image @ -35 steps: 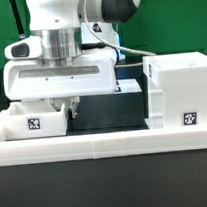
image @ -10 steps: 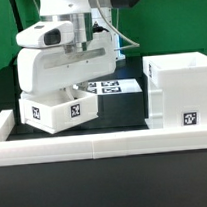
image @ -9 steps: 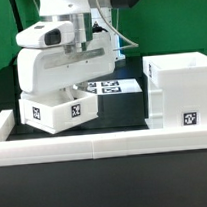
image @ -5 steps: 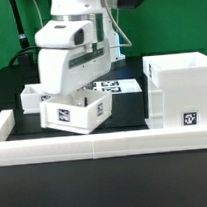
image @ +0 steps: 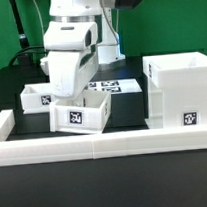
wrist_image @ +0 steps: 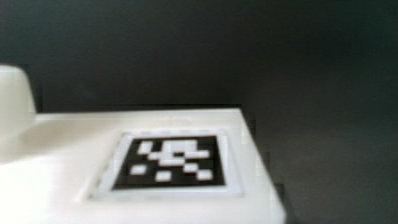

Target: Assemble drawer

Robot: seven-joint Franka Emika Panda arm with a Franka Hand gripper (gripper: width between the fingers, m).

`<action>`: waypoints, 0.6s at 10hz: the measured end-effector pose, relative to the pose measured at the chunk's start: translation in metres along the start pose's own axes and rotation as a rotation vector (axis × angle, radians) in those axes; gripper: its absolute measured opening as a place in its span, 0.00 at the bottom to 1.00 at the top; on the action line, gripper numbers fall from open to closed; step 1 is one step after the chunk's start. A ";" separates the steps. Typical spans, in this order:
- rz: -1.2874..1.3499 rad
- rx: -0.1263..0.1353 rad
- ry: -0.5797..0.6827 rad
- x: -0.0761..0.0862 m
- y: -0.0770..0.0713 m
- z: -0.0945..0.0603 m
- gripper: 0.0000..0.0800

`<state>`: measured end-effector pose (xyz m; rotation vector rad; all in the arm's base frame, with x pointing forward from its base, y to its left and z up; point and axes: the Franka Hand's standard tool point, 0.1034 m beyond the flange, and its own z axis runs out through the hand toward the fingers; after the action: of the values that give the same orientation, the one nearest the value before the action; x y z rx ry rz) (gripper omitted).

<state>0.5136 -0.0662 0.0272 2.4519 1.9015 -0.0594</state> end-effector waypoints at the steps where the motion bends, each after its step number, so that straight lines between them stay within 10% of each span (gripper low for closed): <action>1: -0.008 0.010 0.003 0.011 -0.002 0.002 0.05; 6: -0.038 0.030 0.013 0.026 -0.004 0.008 0.05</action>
Offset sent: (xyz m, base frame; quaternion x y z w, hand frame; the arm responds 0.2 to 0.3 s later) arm 0.0026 0.0277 -0.0003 -0.0013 0.0027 -0.0031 1.0000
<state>0.5160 -0.0404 0.0179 2.4411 1.9672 -0.0738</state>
